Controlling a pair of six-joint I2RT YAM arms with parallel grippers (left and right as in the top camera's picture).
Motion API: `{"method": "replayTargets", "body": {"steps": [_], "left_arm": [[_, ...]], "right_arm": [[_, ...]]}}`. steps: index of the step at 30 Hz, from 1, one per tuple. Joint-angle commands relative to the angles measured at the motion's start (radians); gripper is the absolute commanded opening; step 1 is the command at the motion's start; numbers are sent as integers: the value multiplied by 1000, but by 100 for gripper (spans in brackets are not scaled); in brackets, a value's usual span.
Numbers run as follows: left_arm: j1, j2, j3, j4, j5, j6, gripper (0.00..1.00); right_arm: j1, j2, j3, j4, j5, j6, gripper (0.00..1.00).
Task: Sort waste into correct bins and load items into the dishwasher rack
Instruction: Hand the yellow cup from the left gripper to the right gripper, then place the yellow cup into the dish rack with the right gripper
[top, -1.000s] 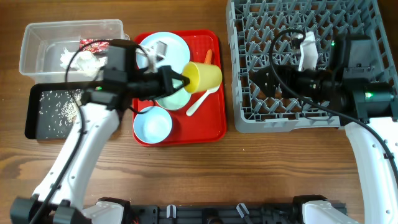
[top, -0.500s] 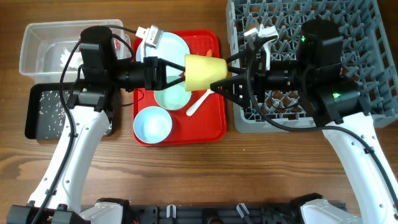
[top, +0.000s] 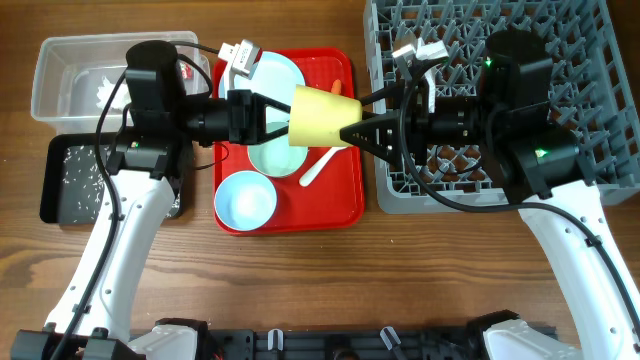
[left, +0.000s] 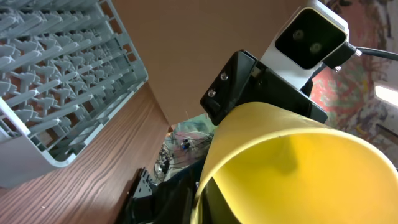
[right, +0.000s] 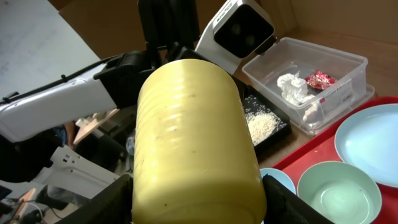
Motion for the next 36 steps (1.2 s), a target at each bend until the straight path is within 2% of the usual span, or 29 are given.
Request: {"method": "replayTargets", "body": {"steps": [1,3,6,10,14,15,17,20,22,23,26,28,32,36], "left_arm": [[2,-13,9,3,15,-13,14],[2,-13,9,3,15,-13,28],[2,-13,9,3,16,-13,38],[2,-13,9,3,16,-13,44],[2,-13,8,3,12,-12,45],[2,-13,8,3,11,-11,45],[2,-13,8,3,-16,4,45],[2,-12,8,2,-61,57,45],[2,-12,8,-29,-122,88,45],[2,-12,8,-62,-164,126,45],[2,-12,8,-211,-330,181,45],[2,-12,8,-288,-428,192,45],[2,-12,8,-390,-531,234,43],[2,-12,8,-413,-565,256,44]], "right_arm": [[6,11,-4,5,-19,-10,38],[5,11,-4,6,-19,-32,35],[-24,10,-4,9,-19,-35,36],[-157,-2,-4,-11,-19,-33,36],[-352,-11,-3,-82,10,-27,41],[-397,-11,-3,-130,40,-24,45],[-444,-12,6,-228,142,-25,45],[-435,-12,53,-399,406,-36,45],[-416,-11,100,-534,655,-35,45],[-414,-11,133,-604,779,-36,45],[-414,-6,214,-740,961,-32,45],[-414,4,241,-789,1016,-14,46],[-413,90,241,-874,1072,20,46],[-381,253,241,-953,1072,20,46]]}}
